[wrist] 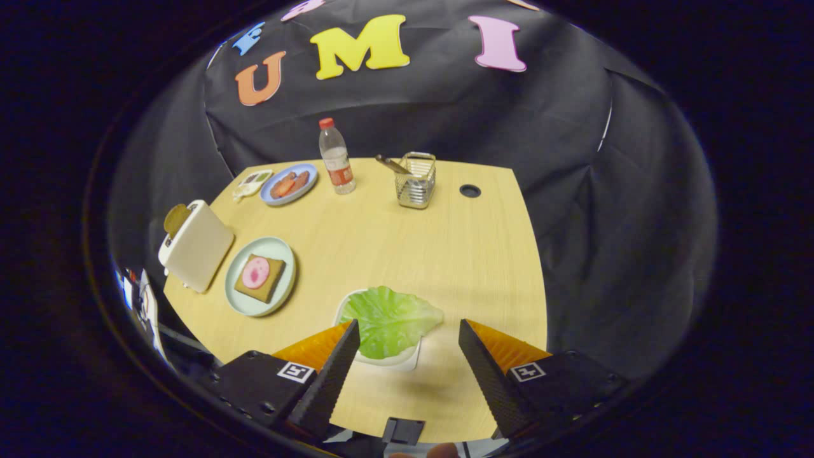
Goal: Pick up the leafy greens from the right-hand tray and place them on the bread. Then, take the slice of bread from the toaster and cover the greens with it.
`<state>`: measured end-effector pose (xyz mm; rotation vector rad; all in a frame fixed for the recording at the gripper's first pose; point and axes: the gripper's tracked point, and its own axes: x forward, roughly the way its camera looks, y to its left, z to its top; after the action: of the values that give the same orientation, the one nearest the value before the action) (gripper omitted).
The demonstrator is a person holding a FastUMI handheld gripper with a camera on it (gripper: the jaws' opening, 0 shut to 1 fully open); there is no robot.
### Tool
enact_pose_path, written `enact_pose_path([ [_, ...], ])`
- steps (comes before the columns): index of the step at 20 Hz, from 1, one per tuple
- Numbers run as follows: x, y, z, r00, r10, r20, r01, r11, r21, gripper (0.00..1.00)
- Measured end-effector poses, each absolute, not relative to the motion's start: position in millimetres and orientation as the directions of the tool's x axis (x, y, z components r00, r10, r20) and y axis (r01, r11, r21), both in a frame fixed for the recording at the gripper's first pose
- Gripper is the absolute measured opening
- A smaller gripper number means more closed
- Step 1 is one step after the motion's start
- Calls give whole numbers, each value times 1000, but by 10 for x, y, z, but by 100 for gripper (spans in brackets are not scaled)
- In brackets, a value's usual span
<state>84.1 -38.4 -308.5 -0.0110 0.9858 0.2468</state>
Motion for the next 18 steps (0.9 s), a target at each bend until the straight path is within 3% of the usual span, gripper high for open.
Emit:
enact_pose_path([
  [7, 1148, -420, -4038, 407, 209, -889, -219, 967, 127, 97],
  [14, 1264, -430, -4383, 338, 230, -913, -207, 964, 166, 95],
  [15, 1251, -404, -4422, 331, 230, -915, -208, 964, 167, 93],
  [18, 1269, -351, -4408, 332, 231, -915, -231, 960, 158, 73],
])
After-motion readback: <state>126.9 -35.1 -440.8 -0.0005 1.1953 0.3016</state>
